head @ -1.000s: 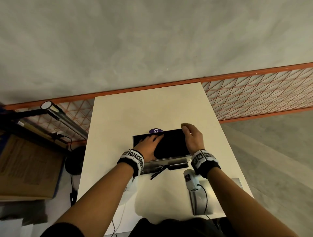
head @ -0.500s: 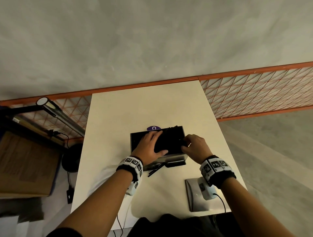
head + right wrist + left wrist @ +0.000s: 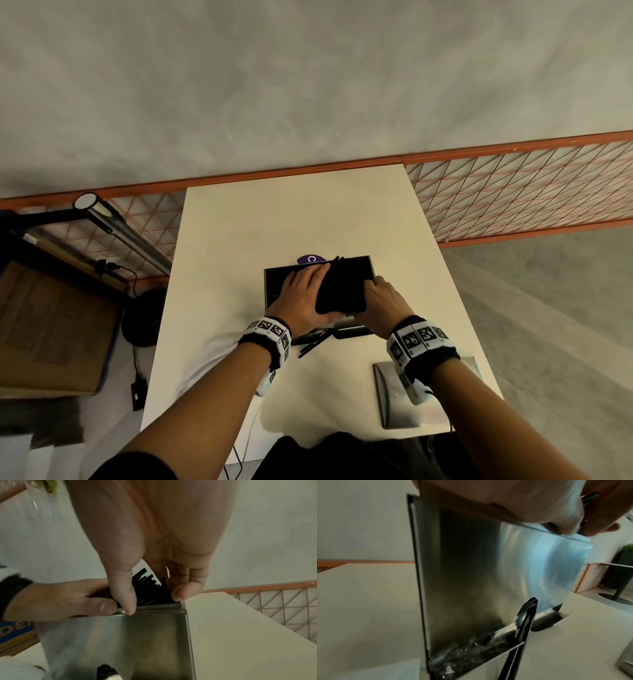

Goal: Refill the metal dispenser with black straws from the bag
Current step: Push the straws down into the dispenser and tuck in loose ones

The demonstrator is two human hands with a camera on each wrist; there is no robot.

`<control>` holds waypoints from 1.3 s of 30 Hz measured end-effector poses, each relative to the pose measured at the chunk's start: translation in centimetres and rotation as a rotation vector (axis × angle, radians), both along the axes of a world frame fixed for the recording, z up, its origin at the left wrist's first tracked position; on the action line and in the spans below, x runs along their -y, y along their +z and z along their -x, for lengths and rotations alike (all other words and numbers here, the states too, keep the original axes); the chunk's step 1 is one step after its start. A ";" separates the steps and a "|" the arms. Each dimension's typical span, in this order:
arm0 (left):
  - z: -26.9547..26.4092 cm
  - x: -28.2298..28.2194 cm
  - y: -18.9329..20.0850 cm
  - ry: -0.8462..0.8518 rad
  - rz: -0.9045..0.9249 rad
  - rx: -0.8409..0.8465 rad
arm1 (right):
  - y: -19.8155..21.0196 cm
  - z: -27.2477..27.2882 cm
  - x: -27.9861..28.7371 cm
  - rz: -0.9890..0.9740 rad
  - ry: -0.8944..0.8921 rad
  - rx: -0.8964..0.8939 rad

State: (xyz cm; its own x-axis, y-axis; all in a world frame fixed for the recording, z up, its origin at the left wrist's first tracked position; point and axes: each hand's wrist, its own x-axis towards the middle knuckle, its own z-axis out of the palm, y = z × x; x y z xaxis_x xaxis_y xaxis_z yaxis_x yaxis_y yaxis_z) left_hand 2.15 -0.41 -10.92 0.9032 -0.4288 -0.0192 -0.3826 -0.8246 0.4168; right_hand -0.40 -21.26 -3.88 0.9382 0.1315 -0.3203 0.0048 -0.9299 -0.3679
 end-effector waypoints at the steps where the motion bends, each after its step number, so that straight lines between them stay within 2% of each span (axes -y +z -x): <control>1: 0.0 0.0 0.0 0.006 -0.004 0.002 | 0.0 -0.1 -0.3 0.032 0.007 -0.017; 10: -0.1 0.3 0.3 0.018 -0.023 -0.056 | 0.4 -2.0 -1.3 0.260 0.145 -0.129; 15: -0.1 0.3 0.3 0.017 -0.024 -0.073 | 1.0 -2.6 -1.8 0.296 0.203 -0.186; 23: -0.1 0.4 0.5 0.026 -0.036 -0.095 | 2.2 -5.3 -2.2 0.260 0.194 -0.353; 30: -0.1 0.4 0.6 0.027 -0.034 -0.096 | 0.9 -4.8 -2.1 0.203 0.250 -0.343; 39: -0.1 0.4 0.5 0.041 -0.004 -0.075 | 0.8 -4.8 -1.8 0.090 0.205 -0.320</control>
State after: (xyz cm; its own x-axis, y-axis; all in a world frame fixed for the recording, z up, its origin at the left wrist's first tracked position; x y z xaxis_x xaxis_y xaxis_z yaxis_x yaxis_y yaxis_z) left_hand 2.21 -0.77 -10.43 0.9160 -0.3913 -0.0890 -0.3163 -0.8405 0.4399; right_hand 4.39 -19.47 -3.09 0.7458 0.2639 -0.6116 0.0919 -0.9502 -0.2978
